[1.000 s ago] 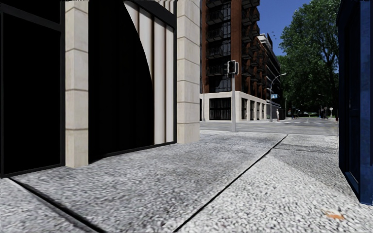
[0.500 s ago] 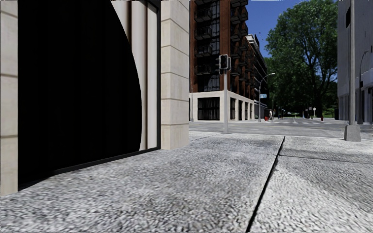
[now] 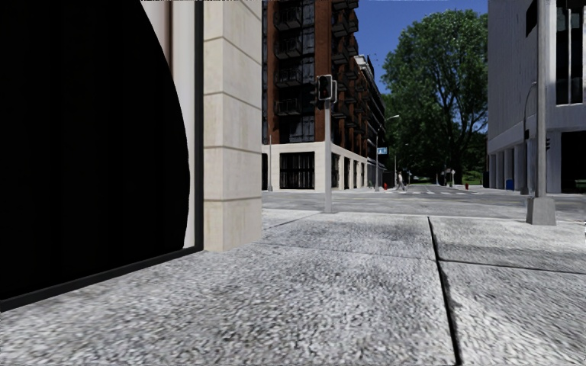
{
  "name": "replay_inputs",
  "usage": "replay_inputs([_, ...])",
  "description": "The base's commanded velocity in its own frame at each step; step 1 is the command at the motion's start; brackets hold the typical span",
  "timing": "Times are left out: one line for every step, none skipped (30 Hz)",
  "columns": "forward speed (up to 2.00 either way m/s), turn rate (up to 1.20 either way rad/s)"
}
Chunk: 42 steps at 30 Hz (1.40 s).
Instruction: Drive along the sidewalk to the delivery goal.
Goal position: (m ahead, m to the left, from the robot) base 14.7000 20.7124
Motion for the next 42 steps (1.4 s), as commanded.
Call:
replay_inputs([1.93, -0.35])
replay_inputs([1.93, -0.18])
replay_inputs([1.93, 0.00])
replay_inputs([1.93, 0.00])
replay_inputs([1.93, 0.00])
replay_inputs([1.93, 0.00])
replay_inputs([1.93, 0.00])
replay_inputs([1.93, 0.00])
replay_inputs([1.93, 0.00])
replay_inputs([1.93, 0.00])
replay_inputs([1.93, 0.00])
replay_inputs([1.93, 0.00])
replay_inputs([1.93, 0.00])
replay_inputs([1.93, 0.00])
replay_inputs([1.93, 0.00])
replay_inputs([1.93, -0.15])
replay_inputs([1.93, -0.34])
replay_inputs([1.93, -0.40])
replay_inputs([1.93, -0.41])
replay_inputs([1.93, -0.42])
replay_inputs([1.93, -0.42])
replay_inputs([1.93, -0.42])
replay_inputs([1.93, -0.42])
replay_inputs([1.93, -0.42])
replay_inputs([1.93, -0.42])
replay_inputs([1.93, -0.39])
replay_inputs([1.93, -0.39])
replay_inputs([1.93, -0.26])
replay_inputs([1.93, 0.00])
replay_inputs([1.93, 0.00])
replay_inputs([1.93, 0.00])
replay_inputs([1.93, 0.00])
replay_inputs([1.93, 0.00])
replay_inputs([1.93, 0.00])
replay_inputs([1.93, 0.00])
replay_inputs([1.93, 0.00])
replay_inputs([1.88, 0.00])
replay_inputs([1.68, 0.00])
replay_inputs([1.54, 0.00])
replay_inputs([1.50, 0.00])
replay_inputs([1.49, 0.00])
replay_inputs([1.48, 0.00])
